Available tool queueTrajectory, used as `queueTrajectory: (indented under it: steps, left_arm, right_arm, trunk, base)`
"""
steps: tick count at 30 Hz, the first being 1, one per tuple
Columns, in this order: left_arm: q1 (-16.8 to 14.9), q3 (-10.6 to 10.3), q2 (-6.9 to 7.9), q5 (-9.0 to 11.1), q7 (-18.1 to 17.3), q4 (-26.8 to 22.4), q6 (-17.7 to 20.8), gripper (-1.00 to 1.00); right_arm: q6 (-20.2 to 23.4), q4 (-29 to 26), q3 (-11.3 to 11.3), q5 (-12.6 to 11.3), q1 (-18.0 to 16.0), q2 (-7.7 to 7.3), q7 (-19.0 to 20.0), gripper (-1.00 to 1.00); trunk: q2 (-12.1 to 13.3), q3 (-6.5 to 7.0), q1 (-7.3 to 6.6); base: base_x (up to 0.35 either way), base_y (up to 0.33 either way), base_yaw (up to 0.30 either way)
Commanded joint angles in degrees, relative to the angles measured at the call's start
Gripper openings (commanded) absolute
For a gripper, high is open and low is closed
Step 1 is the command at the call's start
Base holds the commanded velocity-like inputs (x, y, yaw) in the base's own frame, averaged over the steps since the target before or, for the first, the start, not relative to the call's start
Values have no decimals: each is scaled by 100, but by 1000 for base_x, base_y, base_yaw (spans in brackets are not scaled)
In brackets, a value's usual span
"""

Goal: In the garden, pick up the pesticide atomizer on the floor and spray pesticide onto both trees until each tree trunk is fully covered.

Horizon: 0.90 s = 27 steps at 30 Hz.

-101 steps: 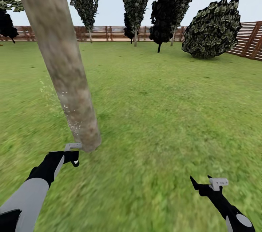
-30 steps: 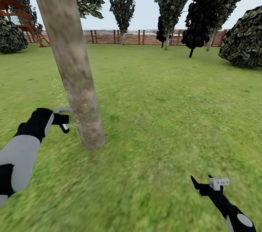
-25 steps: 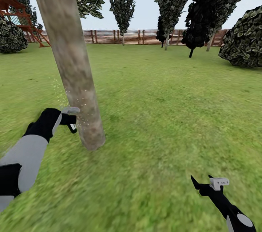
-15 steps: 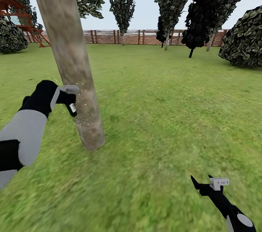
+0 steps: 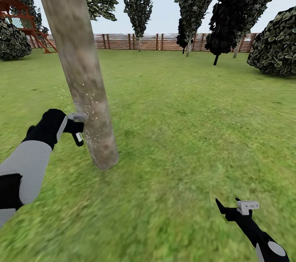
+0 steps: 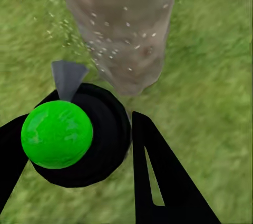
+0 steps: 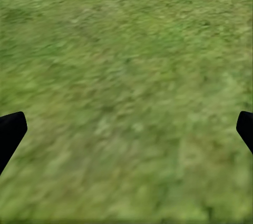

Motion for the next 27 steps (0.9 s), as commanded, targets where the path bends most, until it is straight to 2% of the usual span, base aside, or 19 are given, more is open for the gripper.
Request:
queueTrajectory:
  steps: [1, 4, 5, 6, 9, 13, 15, 19, 23, 25, 27]
  left_arm:
    - [-136, 21, 5, -54, -36, -13, 32, -100]
    - [-454, 20, 80, -204, -29, -9, 93, -100]
    - [-639, 25, 211, -331, -41, -14, 190, -100]
    - [-731, 22, 287, -363, -44, -16, 263, -100]
    - [-793, 17, 406, -378, -54, -17, 355, -100]
    - [-664, 30, 352, -365, -78, 1, 345, -100]
    - [-443, 35, 301, -362, -165, -4, 311, -100]
    - [-330, 14, 300, -372, -324, -8, 291, -100]
    - [-414, 21, 370, -400, -333, -47, 349, -100]
    - [-620, 20, 392, -412, -329, -260, 382, -100]
    - [-685, 16, 385, -409, -328, -308, 389, -100]
  right_arm:
    - [-39, 2, -27, 60, -7, 4, 26, 100]
    - [-39, 2, -27, 60, -7, 4, 26, 100]
    - [-39, 1, -27, 60, -7, 4, 26, 100]
    - [-39, 2, -27, 60, -7, 2, 26, 100]
    - [-39, 2, -27, 60, -7, 3, 26, 100]
    - [-39, 2, -27, 60, -7, 4, 26, 100]
    - [-39, 2, -27, 60, -7, 4, 26, 100]
    - [-39, 2, -27, 60, -7, 3, 26, 100]
    - [-39, 2, -27, 60, -7, 0, 26, 100]
    - [-39, 2, -27, 60, -7, -1, 25, 100]
    - [-39, 0, -27, 60, -7, -4, 26, 100]
  trunk:
    - [-2, -5, -1]
    - [-2, -5, -1]
    - [-2, -5, -1]
    - [-2, -5, -1]
    - [-2, -5, -1]
    - [-2, -5, -1]
    - [-2, -5, -1]
    - [-2, -5, -1]
    - [-2, -5, -1]
    - [-2, -5, -1]
    - [-2, -5, -1]
  base:
    - [0, 0, 0]
    - [0, 0, 0]
    - [0, 0, 0]
    - [0, 0, 0]
    - [0, 0, 0]
    - [0, 0, 0]
    - [0, 0, 0]
    - [0, 0, 0]
    - [0, 0, 0]
    - [0, 0, 0]
    - [0, 0, 0]
